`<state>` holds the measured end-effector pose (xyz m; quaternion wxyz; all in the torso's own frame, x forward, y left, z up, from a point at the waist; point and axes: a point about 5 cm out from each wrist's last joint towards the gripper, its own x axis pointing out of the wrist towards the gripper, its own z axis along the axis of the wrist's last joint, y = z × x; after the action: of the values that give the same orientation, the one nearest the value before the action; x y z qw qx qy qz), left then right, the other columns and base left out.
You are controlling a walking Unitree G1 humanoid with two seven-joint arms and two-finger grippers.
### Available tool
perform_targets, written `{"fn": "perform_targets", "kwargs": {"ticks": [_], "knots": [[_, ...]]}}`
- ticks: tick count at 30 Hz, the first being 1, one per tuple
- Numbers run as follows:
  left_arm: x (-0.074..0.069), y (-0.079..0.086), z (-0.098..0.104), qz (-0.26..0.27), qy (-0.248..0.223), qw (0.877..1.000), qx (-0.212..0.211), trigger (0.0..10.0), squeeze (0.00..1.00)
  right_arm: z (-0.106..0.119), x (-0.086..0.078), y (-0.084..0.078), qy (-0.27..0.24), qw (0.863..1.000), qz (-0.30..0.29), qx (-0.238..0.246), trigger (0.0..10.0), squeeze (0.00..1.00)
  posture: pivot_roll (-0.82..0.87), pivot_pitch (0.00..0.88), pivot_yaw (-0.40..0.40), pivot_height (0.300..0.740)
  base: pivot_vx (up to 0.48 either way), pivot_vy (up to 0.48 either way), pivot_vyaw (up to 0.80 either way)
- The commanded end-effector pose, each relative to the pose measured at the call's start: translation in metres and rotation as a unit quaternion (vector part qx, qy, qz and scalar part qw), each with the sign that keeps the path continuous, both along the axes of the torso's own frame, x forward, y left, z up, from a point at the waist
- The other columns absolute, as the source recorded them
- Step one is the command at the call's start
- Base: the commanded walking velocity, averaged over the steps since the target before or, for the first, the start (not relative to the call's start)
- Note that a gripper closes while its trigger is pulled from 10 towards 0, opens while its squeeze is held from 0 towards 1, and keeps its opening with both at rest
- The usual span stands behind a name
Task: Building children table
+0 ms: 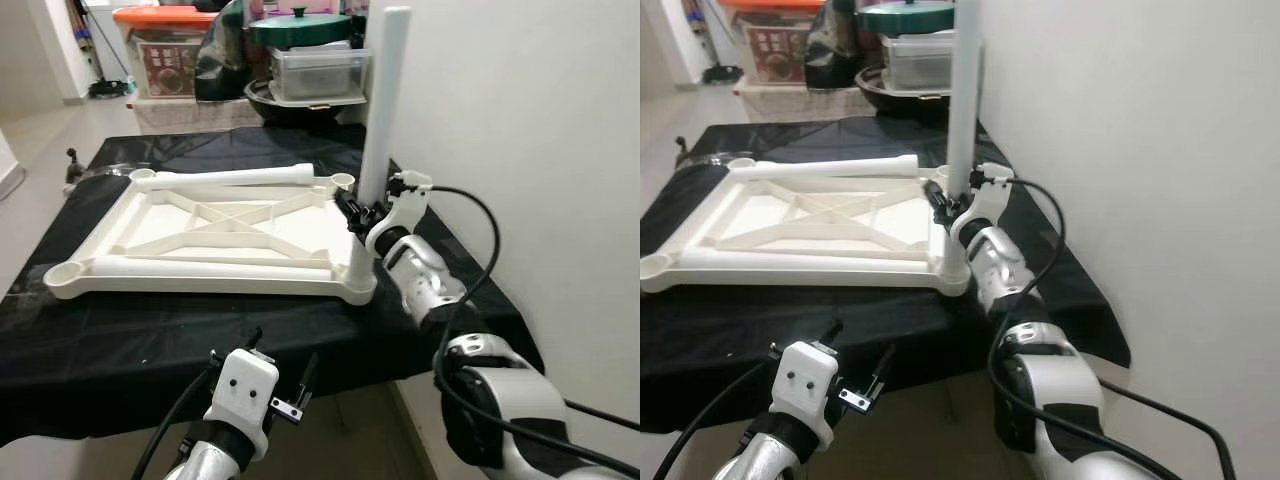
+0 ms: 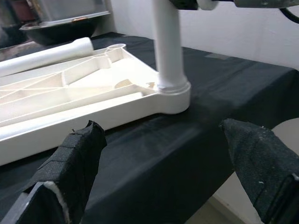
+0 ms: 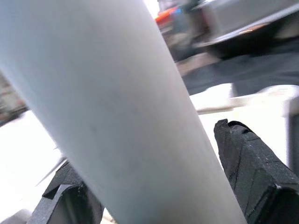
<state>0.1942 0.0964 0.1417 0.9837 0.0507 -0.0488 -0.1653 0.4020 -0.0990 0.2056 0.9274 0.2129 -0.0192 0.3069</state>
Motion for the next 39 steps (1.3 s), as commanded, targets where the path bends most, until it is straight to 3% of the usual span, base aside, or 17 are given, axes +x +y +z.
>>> {"fn": "perform_targets", "kwargs": {"ticks": [1,6,11,12,14,15,16,17,21,25,27,28,29,32,33,35,39], "knots": [[0.001,0.001,-0.004,0.002,0.005,1.000,0.004,10.0,0.00,0.001,-0.013,0.018,-0.041,0.986,0.156,-0.033,10.0,0.00,0.04,0.005,-0.053,0.740,0.000,0.000,0.00],[0.001,0.002,-0.003,0.003,0.004,1.000,0.004,10.0,0.00,-0.007,-0.033,0.017,-0.069,0.940,0.327,-0.065,10.0,0.00,0.04,0.008,-0.056,0.740,0.000,0.000,0.00],[0.001,0.002,-0.003,0.003,0.004,1.000,0.005,10.0,0.00,-0.008,-0.037,0.018,-0.070,0.927,0.363,-0.065,10.0,0.00,0.04,0.012,-0.055,0.740,0.000,0.000,0.00],[0.001,0.002,-0.003,0.003,0.004,1.000,0.004,10.0,0.00,-0.007,-0.038,0.021,-0.072,0.922,0.375,-0.061,5.8,0.00,0.04,0.014,-0.054,0.740,0.000,0.000,0.00],[0.001,0.002,-0.003,0.003,0.004,1.000,0.004,10.0,0.00,-0.007,-0.038,0.021,-0.072,0.922,0.375,-0.061,5.8,0.00,0.04,0.014,-0.054,0.740,0.000,0.000,0.00],[0.001,0.002,-0.003,0.004,0.004,1.000,0.004,10.0,0.00,-0.007,-0.038,0.024,-0.075,0.921,0.379,-0.059,2.5,0.00,0.04,0.014,-0.054,0.740,0.000,0.000,0.00],[0.001,0.002,-0.003,0.004,0.004,1.000,0.004,10.0,0.00,-0.007,-0.038,0.024,-0.075,0.921,0.379,-0.059,2.5,0.00,0.04,0.014,-0.054,0.740,0.000,0.000,0.00],[0.001,0.002,-0.003,0.004,0.004,1.000,0.004,10.0,0.00,-0.006,-0.033,0.027,-0.080,0.932,0.346,-0.074,0.0,0.00,0.04,0.014,-0.054,0.740,0.000,0.000,0.00],[0.001,0.002,-0.003,0.004,0.005,1.000,0.004,10.0,0.00,-0.003,-0.017,0.027,-0.065,0.971,0.208,-0.098,0.0,0.00,0.04,0.022,-0.051,0.740,0.000,0.000,0.00],[0.001,0.003,-0.003,0.004,0.005,1.000,0.004,10.0,0.00,-0.003,-0.014,0.025,-0.059,0.978,0.173,-0.103,0.0,0.00,0.04,0.022,-0.051,0.740,0.000,0.000,0.00],[0.001,0.002,-0.003,0.004,0.005,1.000,0.004,10.0,0.00,-0.007,-0.001,0.012,-0.020,0.990,0.014,-0.139,0.0,0.00,0.04,0.022,-0.051,0.740,0.000,0.000,0.00],[0.001,0.002,-0.003,0.004,0.005,1.000,0.004,10.0,0.00,-0.007,-0.001,0.012,-0.020,0.990,0.014,-0.139,0.0,0.00,0.04,0.022,-0.051,0.740,0.000,0.000,0.00],[0.001,0.003,-0.003,0.003,0.005,1.000,0.004,10.0,0.00,-0.011,0.005,-0.003,0.008,0.983,-0.089,-0.157,0.0,0.00,0.04,0.023,-0.047,0.740,0.000,0.000,0.00],[0.001,0.003,-0.003,0.003,0.005,1.000,0.004,10.0,0.00,-0.011,0.005,-0.003,0.008,0.983,-0.089,-0.157,0.0,0.00,0.04,0.023,-0.047,0.740,0.000,0.000,0.00],[0.001,0.003,-0.003,0.003,0.005,1.000,0.004,10.0,0.00,-0.014,0.008,-0.020,0.031,0.965,-0.194,-0.176,0.0,0.00,0.04,0.023,-0.047,0.740,0.000,0.000,0.00],[0.001,0.003,-0.003,0.003,0.005,1.000,0.004,10.0,0.00,-0.014,0.008,-0.020,0.031,0.965,-0.194,-0.176,0.0,0.00,0.04,0.023,-0.047,0.740,0.000,0.000,0.00],[0.002,0.003,-0.003,0.004,0.005,1.000,0.005,10.0,0.00,-0.031,0.001,-0.052,0.118,0.889,-0.410,-0.166,0.0,0.00,0.04,0.023,-0.047,0.740,0.000,0.000,0.00]]}}
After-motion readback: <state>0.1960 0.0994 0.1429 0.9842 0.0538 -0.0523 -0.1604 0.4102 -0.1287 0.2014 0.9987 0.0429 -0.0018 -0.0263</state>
